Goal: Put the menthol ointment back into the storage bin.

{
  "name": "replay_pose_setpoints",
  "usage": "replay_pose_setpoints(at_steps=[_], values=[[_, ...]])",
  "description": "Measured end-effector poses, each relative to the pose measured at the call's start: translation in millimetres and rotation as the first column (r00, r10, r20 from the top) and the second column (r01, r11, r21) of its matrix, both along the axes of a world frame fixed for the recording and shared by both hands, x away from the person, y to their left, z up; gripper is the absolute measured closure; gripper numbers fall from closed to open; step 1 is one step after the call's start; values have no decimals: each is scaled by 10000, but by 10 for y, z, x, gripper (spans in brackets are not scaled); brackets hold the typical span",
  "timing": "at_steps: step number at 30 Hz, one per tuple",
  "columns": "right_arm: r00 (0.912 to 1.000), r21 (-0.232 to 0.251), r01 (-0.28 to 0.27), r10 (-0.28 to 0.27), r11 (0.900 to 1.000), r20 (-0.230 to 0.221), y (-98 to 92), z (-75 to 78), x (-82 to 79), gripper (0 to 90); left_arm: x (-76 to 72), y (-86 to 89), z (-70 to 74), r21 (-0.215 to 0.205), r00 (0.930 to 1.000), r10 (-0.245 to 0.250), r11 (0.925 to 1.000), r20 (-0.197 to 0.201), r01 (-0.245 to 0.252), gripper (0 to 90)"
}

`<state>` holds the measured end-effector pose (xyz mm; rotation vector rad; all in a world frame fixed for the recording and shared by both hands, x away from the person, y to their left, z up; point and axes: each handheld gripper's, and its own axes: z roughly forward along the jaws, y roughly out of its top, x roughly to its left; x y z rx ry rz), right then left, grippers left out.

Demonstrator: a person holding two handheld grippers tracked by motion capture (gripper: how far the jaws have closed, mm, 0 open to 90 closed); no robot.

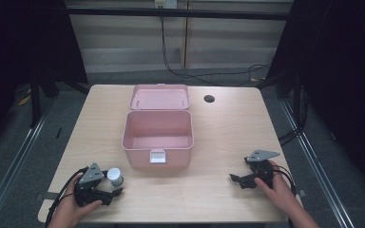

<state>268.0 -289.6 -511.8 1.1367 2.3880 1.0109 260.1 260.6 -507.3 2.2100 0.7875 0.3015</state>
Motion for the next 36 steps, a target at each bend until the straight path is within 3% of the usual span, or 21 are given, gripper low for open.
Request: replay_pose_setpoints(at_steps=[8, 10, 13, 17, 20, 22, 30, 32, 33, 35, 36], values=[[10000, 1, 0, 0, 10000, 0, 0, 0, 0, 68, 2, 5, 8, 38, 9999, 117, 9999, 18, -117, 160], [10000, 1, 1, -1, 10000, -1, 0, 0, 0, 68, -2, -7, 26, -67, 9987, 402, 9992, -317, -404, 160], [10000, 4, 3, -3, 10000, -5, 0, 0, 0, 68, 2, -22, 88, 325, 9954, 626, 9977, -731, -603, 194], [10000, 1, 2, -2, 10000, -2, 0, 0, 0, 68, 1, -84, 195, 1369, 9888, 438, 9903, -1426, -241, 249], [10000, 3, 5, -5, 10000, -4, 0, 0, 0, 68, 17, -112, 279, 1835, 9808, 380, 9830, -1910, -24, 256], [10000, 3, 1, -1, 10000, -3, 0, 0, 0, 68, 41, -121, 334, 1863, 9745, 418, 9825, -2203, -1, 263], [10000, 4, 1, -1, 10000, -4, 0, 0, 0, 68, 132, -190, 463, 2429, 9572, 341, 9693, -2873, 384, 277], [10000, 5, 2, -2, 10000, -4, 0, 0, 0, 68, 151, -216, 484, 2625, 9487, 414, 9639, -3135, 447, 280], [10000, 3, 1, -1, 10000, -2, 0, 0, 0, 68, 166, -228, 496, 2685, 9478, 317, 9615, -3172, 577, 283], [10000, 3, 0, 0, 10000, 1, 0, 0, 0, 68, 189, -252, 516, 2752, 9353, 582, 9604, -3490, 429, 297], [10000, 3, 0, 0, 10000, -2, 0, 0, 0, 67, 203, -268, 522, 2818, 9354, 522, 9581, -3498, 519, 297]])
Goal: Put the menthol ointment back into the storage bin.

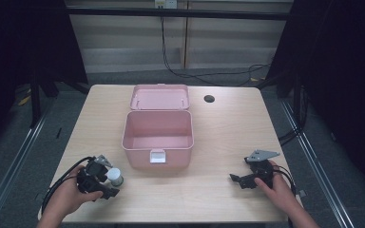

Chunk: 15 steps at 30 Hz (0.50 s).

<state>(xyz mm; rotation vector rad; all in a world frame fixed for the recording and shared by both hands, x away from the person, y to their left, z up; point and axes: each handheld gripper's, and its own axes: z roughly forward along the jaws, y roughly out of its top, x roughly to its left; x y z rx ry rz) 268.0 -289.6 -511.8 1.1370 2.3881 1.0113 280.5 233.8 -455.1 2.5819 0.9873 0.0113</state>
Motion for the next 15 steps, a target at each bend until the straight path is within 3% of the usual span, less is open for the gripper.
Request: replay_pose_setpoints(at_steps=[2, 5, 9, 15], values=[[10000, 1, 1, -1, 10000, 0, 0, 0, 0, 68, 27, -36, 9, 76, 9996, -271, 9996, -22, 271, 298], [10000, 0, -1, 1, 10000, 1, 0, 0, 0, 67, 61, -81, 17, 330, 9990, -53, 9994, -452, 67, 307], [10000, 0, -1, 1, 10000, 1, 0, 0, 0, 68, 129, -109, 53, 519, 9977, 207, 9985, -640, -173, 332], [10000, 1, 1, -1, 10000, 0, 0, 0, 0, 68, 231, -127, 136, 674, 9980, 338, 9973, -527, -302, 354]])
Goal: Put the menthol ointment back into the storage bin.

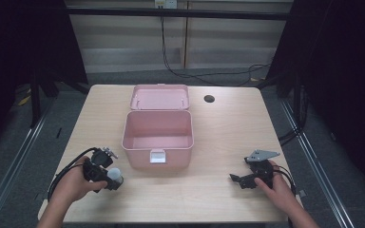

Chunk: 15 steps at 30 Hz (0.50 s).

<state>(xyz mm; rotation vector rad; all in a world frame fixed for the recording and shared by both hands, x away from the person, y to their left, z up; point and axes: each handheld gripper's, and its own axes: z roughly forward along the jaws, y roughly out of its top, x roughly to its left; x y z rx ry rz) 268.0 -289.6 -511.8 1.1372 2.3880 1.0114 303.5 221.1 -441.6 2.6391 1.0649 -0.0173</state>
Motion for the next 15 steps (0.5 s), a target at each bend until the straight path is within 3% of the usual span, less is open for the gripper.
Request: replay_pose_setpoints(at_steps=[6, 12, 15], values=[[10000, 0, 0, 0, 10000, 0, 0, 0, 0, 68, 68, -37, 43, -74, 9999, 88, 9999, -118, -89, 374], [10000, -2, 0, 0, 10000, 1, 0, 0, 0, 68, 124, -79, 62, 261, 9998, 70, 9996, -170, -65, 414], [10000, 0, 1, -1, 10000, 1, 0, 0, 0, 68, 149, -95, 64, 234, 9989, 131, 9997, -453, -120, 457]])
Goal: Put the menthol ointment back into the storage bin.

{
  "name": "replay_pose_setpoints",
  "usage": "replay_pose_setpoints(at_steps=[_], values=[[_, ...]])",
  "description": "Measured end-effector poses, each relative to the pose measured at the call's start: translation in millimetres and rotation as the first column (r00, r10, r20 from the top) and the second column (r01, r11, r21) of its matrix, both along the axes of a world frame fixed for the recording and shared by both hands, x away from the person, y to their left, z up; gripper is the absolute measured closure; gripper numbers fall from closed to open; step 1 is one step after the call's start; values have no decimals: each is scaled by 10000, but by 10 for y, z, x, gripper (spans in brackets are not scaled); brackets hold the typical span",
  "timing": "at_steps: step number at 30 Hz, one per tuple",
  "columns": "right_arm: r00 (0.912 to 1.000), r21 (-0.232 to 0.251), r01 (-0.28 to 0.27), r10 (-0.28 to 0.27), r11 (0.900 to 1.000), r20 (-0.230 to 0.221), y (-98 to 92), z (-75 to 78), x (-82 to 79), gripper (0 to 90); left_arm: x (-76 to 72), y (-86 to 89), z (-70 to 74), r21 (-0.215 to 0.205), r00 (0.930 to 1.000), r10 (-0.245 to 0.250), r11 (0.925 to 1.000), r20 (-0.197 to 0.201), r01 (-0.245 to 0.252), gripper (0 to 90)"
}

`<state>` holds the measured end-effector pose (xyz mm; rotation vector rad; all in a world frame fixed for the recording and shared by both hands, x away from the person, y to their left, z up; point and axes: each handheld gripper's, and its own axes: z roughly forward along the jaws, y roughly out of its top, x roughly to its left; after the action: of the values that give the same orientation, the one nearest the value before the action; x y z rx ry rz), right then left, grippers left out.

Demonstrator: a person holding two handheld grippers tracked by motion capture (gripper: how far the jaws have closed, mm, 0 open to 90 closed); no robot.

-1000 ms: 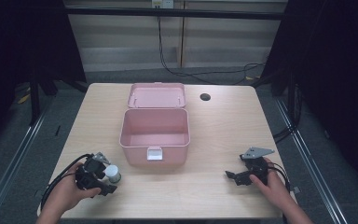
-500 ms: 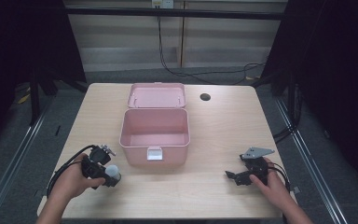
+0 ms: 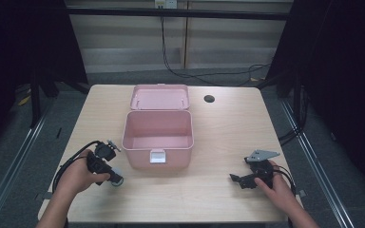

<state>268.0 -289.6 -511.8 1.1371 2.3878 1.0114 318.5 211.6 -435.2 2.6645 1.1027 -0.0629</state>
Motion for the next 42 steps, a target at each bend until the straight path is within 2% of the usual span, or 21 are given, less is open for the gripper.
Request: replay_pose_setpoints(at_steps=[2, 4, 5, 9, 13, 21, 27, 32, 42], values=[[10000, -1, -3, 3, 10000, 1, 0, 0, 0, 68, 15, -5, 0, -41, 9999, 72, 10000, -146, -73, 479], [10000, 0, -2, 2, 10000, 0, 0, 0, 0, 68, 29, -10, 8, 135, 9997, 39, 9999, -234, -36, 495], [10000, -2, 0, 0, 10000, 1, 0, 0, 0, 68, 37, -8, 19, 352, 9998, 72, 9994, -203, -65, 497], [10000, -1, 0, 0, 10000, -1, 0, 0, 0, 68, 59, -6, 42, 588, 9988, 96, 9982, -479, -68, 499], [10000, -2, 0, 0, 10000, -2, 0, 0, 0, 68, 53, 5, 119, 512, 9982, 199, 9985, -567, -170, 500], [10000, 0, 0, 0, 10000, -1, 0, 0, 0, 68, 49, 20, 396, 221, 9974, 251, 9995, -675, -236, 500], [10000, -2, 0, 0, 10000, 0, 0, 0, 0, 68, 70, 2, 598, 294, 9964, 323, 9991, -779, -301, 500], [10000, -4, -1, 1, 10000, 2, 0, 0, 0, 68, 100, -29, 744, 279, 9972, 366, 9990, -657, -348, 500], [10000, 10, 16, -16, 10000, 1, 1, 0, 0, 68, 172, -69, 928, 303, 9965, 378, 9989, -740, -356, 500]])
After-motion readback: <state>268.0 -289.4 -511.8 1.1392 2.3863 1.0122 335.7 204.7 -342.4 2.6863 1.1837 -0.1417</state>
